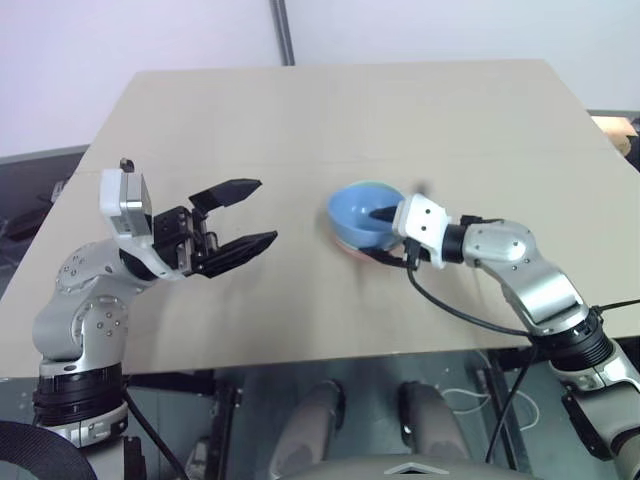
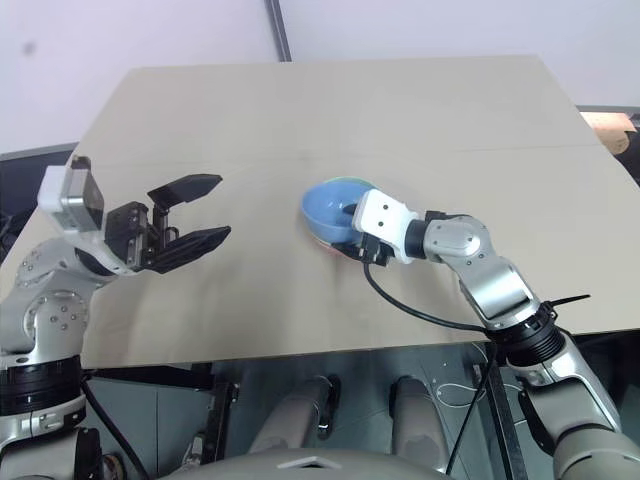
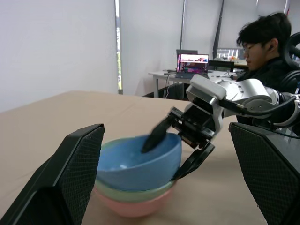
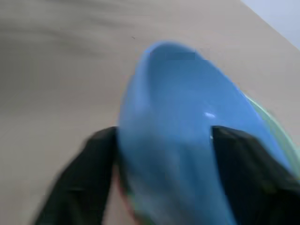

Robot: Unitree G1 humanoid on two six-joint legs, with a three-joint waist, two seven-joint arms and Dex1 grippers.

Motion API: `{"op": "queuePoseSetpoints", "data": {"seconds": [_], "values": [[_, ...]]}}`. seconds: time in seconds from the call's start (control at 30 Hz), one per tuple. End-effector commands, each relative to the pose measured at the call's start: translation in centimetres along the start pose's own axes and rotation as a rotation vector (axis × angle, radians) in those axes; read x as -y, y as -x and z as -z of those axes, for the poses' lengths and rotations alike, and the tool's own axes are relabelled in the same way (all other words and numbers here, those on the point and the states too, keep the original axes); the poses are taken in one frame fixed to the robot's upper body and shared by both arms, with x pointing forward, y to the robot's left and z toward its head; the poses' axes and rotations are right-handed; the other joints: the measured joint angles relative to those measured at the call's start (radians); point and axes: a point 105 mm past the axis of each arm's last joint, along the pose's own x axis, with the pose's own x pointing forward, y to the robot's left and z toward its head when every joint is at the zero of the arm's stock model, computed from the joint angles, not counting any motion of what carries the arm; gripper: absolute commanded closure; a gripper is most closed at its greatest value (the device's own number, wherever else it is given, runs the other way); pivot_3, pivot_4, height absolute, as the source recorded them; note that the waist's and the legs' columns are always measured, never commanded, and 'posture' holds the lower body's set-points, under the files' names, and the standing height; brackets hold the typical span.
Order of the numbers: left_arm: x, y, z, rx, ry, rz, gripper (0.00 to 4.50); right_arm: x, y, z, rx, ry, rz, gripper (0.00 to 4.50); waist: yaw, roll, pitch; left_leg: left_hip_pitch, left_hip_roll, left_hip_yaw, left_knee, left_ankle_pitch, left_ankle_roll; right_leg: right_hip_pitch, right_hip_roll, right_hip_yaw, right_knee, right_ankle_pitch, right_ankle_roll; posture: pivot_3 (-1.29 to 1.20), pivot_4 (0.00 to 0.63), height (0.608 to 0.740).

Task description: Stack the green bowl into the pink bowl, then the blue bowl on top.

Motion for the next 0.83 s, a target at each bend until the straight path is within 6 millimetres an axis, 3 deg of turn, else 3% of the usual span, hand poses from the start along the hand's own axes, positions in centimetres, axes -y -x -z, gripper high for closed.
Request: {"op": "queuePoseSetpoints", "data": {"seconds": [0.03,0.13,0.17,0.23,0.4,0.6,0.83], "values": [[0.0,-0.2,0.2,-0.075,-0.087,-0.075,0.00,2.0,2.9,-3.4,0.156,0.082,0.093,0.96,0.000,0.000,0.000,0.000,0.000,0.000,0.000,0.000,0.000,0.000,0.000,0.000,0.000,0.000,0.000,0.00,0.150,0.740],[-0.3,0.2,0.9,-0.109,-0.140,-0.196,0.00,2.3,5.6,-3.5,0.193,0.014,0.104,0.96,0.003,0.000,0.000,-0.001,0.000,0.000,-0.001,0.000,0.000,0.000,-0.001,0.000,-0.001,0.000,0.000,0.00,0.150,0.740],[-0.2,0.6,1.3,-0.129,-0.133,-0.224,0.00,2.4,6.4,-3.2,0.194,-0.014,0.115,0.43,0.003,0.000,0.000,-0.001,0.000,0.000,-0.002,0.000,0.000,0.000,-0.001,0.000,-0.002,0.000,0.000,0.00,0.150,0.740],[0.0,1.0,1.7,-0.145,-0.118,-0.252,0.00,2.5,7.5,-3.0,0.198,-0.028,0.140,0.04,0.003,0.000,0.000,-0.001,0.000,0.000,-0.002,0.000,0.000,0.000,-0.001,0.000,-0.003,0.000,0.000,0.00,0.150,0.740],[0.2,2.4,2.2,-0.223,-0.127,-0.369,0.00,3.8,11.5,-1.0,0.114,-0.058,0.275,0.04,0.003,0.000,0.000,0.000,0.001,0.001,-0.003,0.000,0.000,-0.001,0.000,0.001,-0.002,-0.003,0.000,0.00,0.150,0.740],[1.9,4.3,3.6,-0.348,-0.108,-0.437,0.00,2.3,17.3,3.3,-0.099,-0.192,0.230,0.04,0.011,0.000,0.000,-0.001,0.001,0.002,-0.004,-0.001,0.001,0.000,-0.001,0.001,-0.005,-0.003,-0.002,0.00,0.150,0.740],[3.2,5.4,4.6,-0.418,-0.030,-0.429,0.00,2.4,19.0,4.4,-0.141,-0.253,0.222,0.04,0.001,0.000,0.000,0.001,0.004,0.004,-0.003,-0.003,-0.004,0.001,-0.004,0.000,-0.004,-0.004,-0.001,0.00,0.150,0.740]]}}
